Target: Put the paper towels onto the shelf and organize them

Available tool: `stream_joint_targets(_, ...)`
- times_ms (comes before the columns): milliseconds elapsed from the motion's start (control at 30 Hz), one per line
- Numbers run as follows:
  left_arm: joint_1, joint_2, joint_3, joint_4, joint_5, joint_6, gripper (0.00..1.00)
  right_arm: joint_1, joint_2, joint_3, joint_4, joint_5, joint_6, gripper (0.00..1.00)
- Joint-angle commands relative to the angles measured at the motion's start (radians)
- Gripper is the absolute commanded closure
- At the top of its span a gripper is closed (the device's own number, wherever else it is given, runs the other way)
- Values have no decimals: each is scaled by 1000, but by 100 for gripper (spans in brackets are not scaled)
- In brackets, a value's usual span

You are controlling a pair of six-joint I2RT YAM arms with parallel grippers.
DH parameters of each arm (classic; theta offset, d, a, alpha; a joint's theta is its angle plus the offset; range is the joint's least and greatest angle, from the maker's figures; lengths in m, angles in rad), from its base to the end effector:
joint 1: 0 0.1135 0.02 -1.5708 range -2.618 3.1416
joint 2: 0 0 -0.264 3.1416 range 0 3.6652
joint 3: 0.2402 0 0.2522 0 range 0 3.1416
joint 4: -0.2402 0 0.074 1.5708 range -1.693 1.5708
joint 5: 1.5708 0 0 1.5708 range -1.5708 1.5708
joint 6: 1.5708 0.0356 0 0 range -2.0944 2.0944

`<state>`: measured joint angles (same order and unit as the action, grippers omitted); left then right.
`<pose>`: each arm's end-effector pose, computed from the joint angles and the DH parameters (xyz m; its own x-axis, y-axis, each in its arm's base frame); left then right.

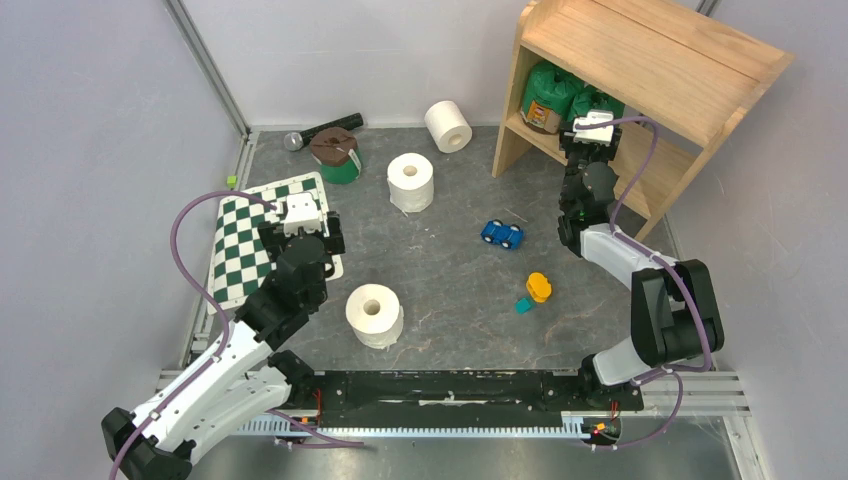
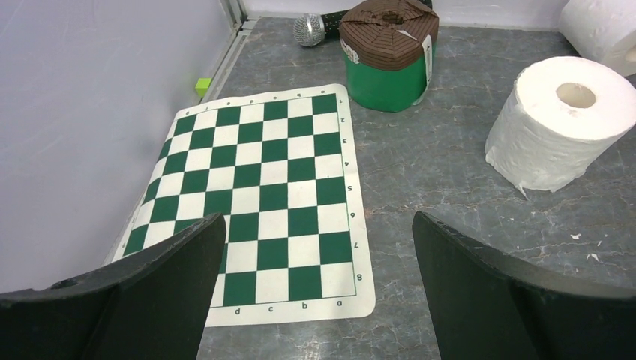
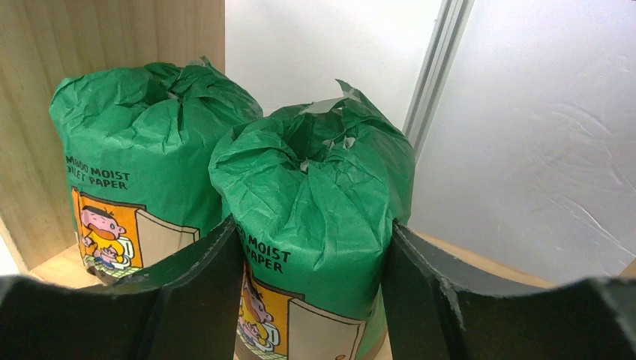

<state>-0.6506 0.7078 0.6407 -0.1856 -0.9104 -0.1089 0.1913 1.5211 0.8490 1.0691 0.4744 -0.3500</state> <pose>0.1449 -0.0749 0.3046 -0.1720 0.0472 -0.9840 -0.2571 0.9621 0.0911 0.3304 0.0474 0.3125 0.2728 -0.2579 -0.9269 0.3598 0.9208 -0.1503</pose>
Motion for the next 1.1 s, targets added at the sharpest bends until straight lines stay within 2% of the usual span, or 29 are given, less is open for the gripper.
stream_joint_targets(0, 18, -8, 46, 6, 20, -61, 0, -9, -57, 38, -71, -48, -7, 38)
stream_joint_targets(133, 31, -23, 42, 6, 32, -72, 0, -17, -70, 36, -102, -48, 8, 28)
stream_joint_targets(567, 40, -47, 39, -9, 45, -87, 0, -29, -102, 17, -159, -59, 56, 17)
stream_joint_targets(733, 39, -50, 42, -14, 51, -91, 0, -30, -119, 6, -175, -66, 54, 21)
stream_joint_targets(900, 40, -55, 41, -17, 53, -93, 0, -30, -139, -6, -184, -87, 62, 33)
stream_joint_targets(1067, 40, -61, 41, -19, 53, -95, 0, -30, -157, -10, -206, -96, 106, 33)
